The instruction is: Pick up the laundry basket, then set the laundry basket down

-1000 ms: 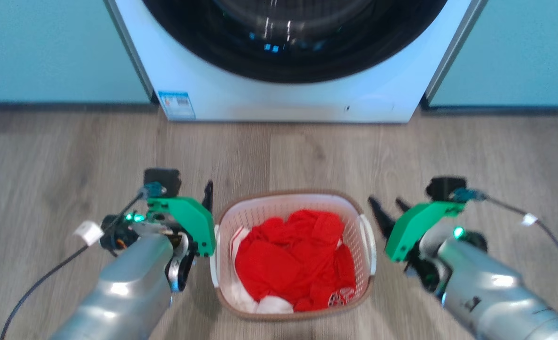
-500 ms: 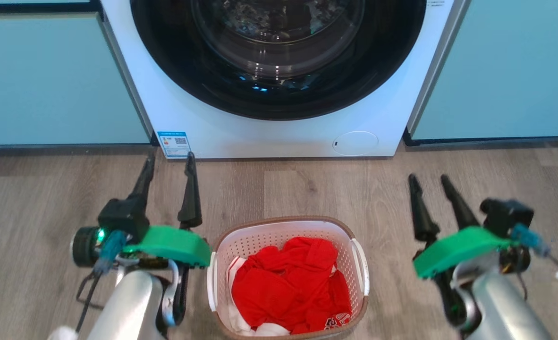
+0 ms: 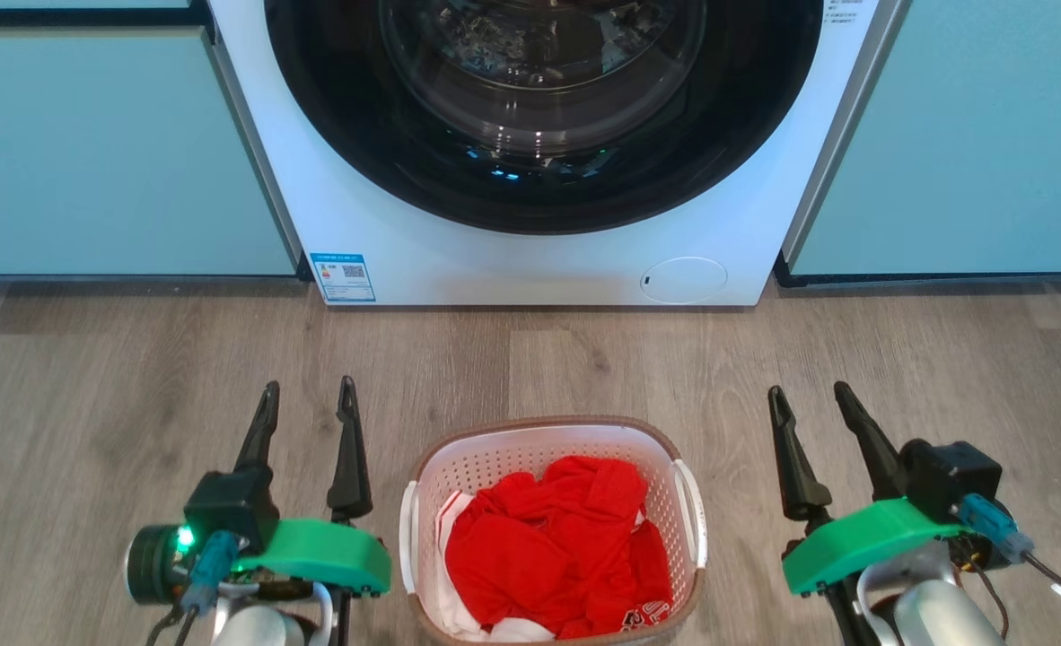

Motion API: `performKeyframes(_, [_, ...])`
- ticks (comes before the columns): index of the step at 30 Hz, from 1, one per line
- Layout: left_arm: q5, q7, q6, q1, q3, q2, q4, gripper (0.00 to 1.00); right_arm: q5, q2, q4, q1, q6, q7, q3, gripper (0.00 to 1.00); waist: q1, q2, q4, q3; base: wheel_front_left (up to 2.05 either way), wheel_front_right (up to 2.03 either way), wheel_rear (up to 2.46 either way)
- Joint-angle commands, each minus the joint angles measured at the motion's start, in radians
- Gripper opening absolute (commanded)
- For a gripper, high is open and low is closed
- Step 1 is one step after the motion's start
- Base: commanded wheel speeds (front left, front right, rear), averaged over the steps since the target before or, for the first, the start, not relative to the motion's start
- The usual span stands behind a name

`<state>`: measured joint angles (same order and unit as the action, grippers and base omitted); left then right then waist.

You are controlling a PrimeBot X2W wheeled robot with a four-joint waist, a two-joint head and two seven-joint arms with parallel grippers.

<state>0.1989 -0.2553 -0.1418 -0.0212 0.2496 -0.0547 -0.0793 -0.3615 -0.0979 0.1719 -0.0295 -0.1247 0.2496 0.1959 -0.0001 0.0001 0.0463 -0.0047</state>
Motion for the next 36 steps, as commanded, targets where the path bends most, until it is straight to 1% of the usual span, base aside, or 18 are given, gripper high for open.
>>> performKeyframes(1, [0.007,-0.006,0.005,0.048,-0.032,0.004,0.041,1.0,0.008,0.007,-0.033,-0.016,-0.006,0.012,0.017,1.0,0.0001,-0.0001,-0.001,-0.002,0.0,0.0,0.0])
performKeyframes(6, [0.016,-0.006,0.023,0.053,-0.036,0.004,0.053,1.0,0.016,0.014,-0.036,-0.019,-0.006,0.012,0.015,1.0,0.0001,-0.0001,-0.005,-0.002,0.0,0.0,0.0])
performKeyframes(15, [0.066,-0.006,0.046,0.047,-0.049,0.004,0.042,1.0,0.022,0.021,-0.032,-0.015,-0.006,0.012,0.011,1.0,0.0001,-0.0001,-0.003,0.0,0.0,0.0,0.0])
performKeyframes(36, [0.067,-0.006,0.059,0.048,-0.047,0.004,0.021,1.0,0.023,0.026,-0.022,-0.016,-0.006,0.012,0.0,1.0,0.0001,-0.0001,-0.01,-0.01,0.0,0.0,0.0])
